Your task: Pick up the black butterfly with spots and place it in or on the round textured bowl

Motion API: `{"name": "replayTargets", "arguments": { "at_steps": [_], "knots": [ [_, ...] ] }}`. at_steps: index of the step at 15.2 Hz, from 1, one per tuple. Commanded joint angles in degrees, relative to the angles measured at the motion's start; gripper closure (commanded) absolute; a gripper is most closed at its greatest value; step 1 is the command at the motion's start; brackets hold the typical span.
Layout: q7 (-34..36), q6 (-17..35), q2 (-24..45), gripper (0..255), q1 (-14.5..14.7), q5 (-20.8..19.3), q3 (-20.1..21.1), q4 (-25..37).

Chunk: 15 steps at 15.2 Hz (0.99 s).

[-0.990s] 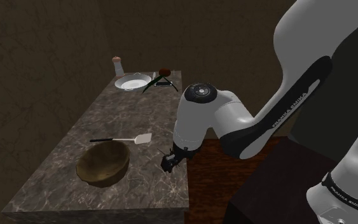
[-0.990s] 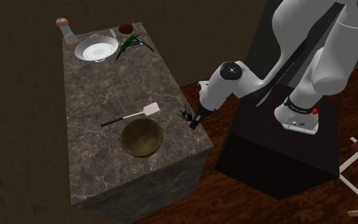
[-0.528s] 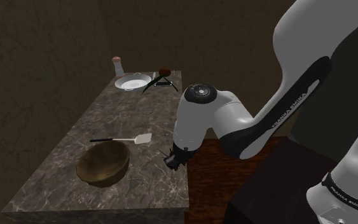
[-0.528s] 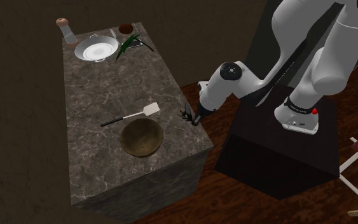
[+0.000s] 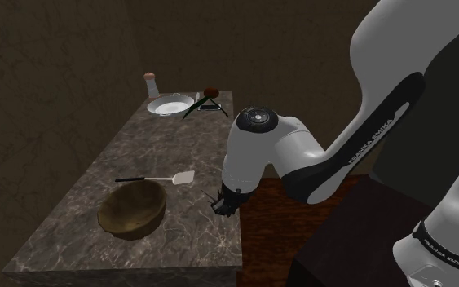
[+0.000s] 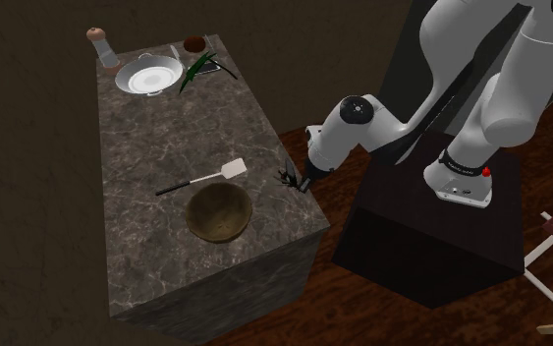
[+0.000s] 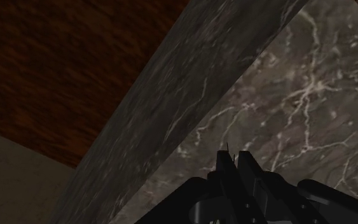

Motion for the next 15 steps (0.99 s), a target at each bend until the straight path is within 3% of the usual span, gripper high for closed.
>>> {"name": "replayTargets", "arguments": {
  "at_steps": [1,8,15],
  "knots": [
    [-1.2,-0.4,-0.8,255,-0.4,1.5,0.6,-0.1],
    [-9.2,-3.8,-6.8,255,-2.2,11.8,3.4,0.0],
    [-15.9,-8.1,-12.2,255,-2.0,20.4,3.9,1.1]
  ]
}}
